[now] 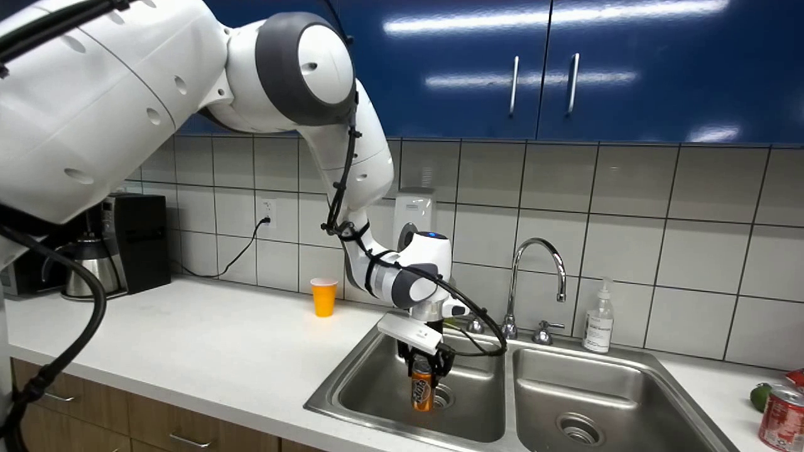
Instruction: Remove the can from the sink
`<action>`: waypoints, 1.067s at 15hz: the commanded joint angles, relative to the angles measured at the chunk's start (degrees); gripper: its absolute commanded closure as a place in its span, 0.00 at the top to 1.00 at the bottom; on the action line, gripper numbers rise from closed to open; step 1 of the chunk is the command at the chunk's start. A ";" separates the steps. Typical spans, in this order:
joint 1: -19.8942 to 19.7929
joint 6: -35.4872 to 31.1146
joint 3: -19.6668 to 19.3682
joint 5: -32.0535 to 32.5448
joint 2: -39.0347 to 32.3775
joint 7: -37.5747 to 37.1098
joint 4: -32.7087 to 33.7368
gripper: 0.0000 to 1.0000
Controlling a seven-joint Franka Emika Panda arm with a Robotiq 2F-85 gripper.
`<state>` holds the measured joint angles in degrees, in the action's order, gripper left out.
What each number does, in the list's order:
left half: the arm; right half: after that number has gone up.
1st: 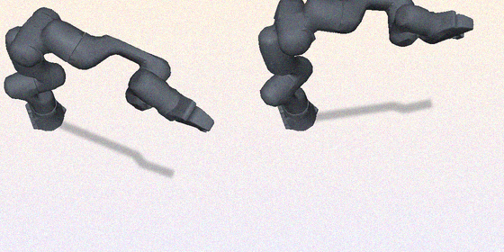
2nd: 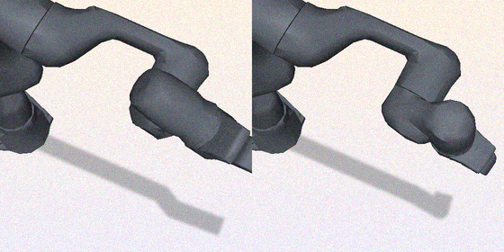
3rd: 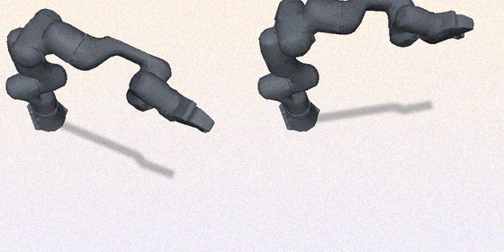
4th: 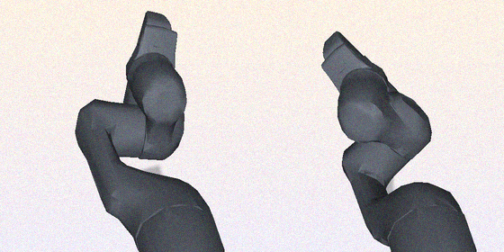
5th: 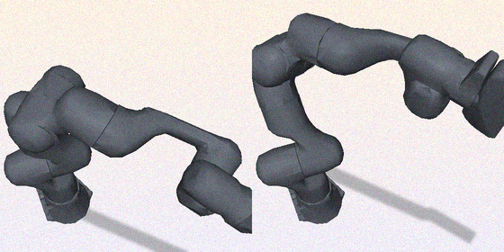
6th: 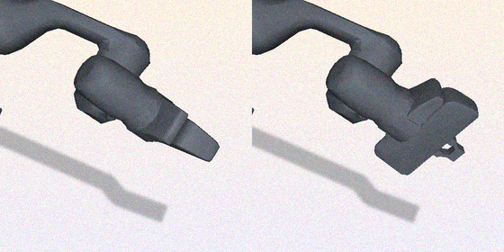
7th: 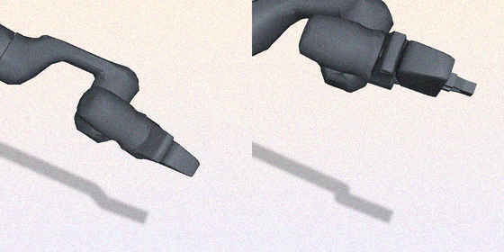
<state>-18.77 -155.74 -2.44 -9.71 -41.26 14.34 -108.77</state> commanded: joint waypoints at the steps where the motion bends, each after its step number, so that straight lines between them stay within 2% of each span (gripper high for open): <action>1: -0.10 5.14 0.57 1.63 8.58 0.26 -5.27 0.38; 8: 2.71 13.99 0.20 1.68 20.03 0.31 -11.54 0.38; 16: 9.51 16.61 1.66 2.41 28.62 1.58 -17.73 0.38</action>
<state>-11.06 -140.78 -1.82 -8.24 -17.16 14.50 -122.98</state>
